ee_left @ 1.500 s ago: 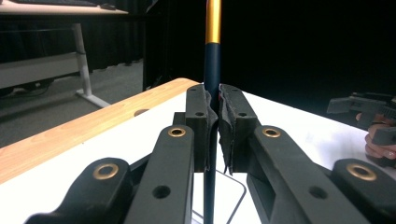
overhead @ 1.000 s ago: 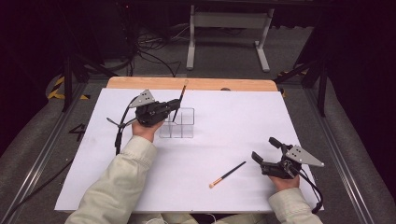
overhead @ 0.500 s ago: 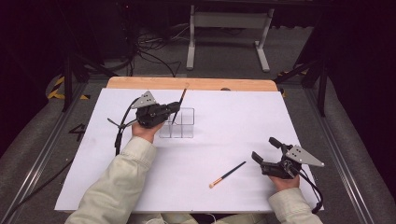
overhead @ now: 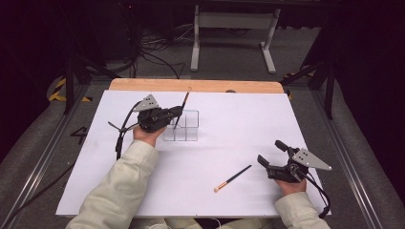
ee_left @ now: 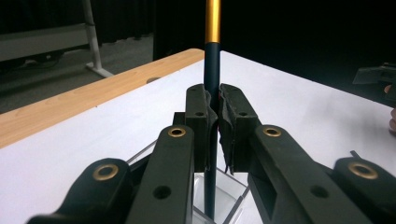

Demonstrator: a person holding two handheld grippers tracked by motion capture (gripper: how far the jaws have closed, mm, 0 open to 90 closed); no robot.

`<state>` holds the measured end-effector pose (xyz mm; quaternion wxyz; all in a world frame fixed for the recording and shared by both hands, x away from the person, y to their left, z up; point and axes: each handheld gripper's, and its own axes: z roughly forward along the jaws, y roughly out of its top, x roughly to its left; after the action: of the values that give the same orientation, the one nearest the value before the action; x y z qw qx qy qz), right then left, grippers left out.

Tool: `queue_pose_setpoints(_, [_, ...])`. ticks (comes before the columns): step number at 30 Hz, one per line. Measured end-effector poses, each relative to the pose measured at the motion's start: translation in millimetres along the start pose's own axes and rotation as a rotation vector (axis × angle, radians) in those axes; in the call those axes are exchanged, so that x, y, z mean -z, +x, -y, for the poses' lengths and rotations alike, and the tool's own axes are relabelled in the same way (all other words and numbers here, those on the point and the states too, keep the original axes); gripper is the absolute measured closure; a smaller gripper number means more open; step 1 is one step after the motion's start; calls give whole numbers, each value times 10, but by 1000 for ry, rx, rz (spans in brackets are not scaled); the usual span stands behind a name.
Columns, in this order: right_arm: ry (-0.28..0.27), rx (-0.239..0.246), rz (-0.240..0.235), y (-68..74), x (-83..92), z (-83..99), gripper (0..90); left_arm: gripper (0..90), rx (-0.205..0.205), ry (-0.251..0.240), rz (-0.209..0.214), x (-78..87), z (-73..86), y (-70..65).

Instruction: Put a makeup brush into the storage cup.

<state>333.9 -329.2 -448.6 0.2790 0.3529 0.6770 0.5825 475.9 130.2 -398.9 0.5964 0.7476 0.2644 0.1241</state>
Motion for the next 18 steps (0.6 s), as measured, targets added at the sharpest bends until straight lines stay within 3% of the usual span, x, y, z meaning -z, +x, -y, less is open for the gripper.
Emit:
queue_pose_setpoints(3, [-1,1,1,0,0,0,65,821,16,8,2,1,13,6])
queue_pose_setpoints(13, [-1,1,0,-1,0,-1,65,801,14,5,18,18,24,2])
queue_pose_setpoints(16, [-2,2,0,-1,0,-1,65,546,35,-2,24,8,17,3])
queue_pose_setpoints(18, [-2,3,0,-1,1,-2,65,508,47,-6,36,11,10,-11])
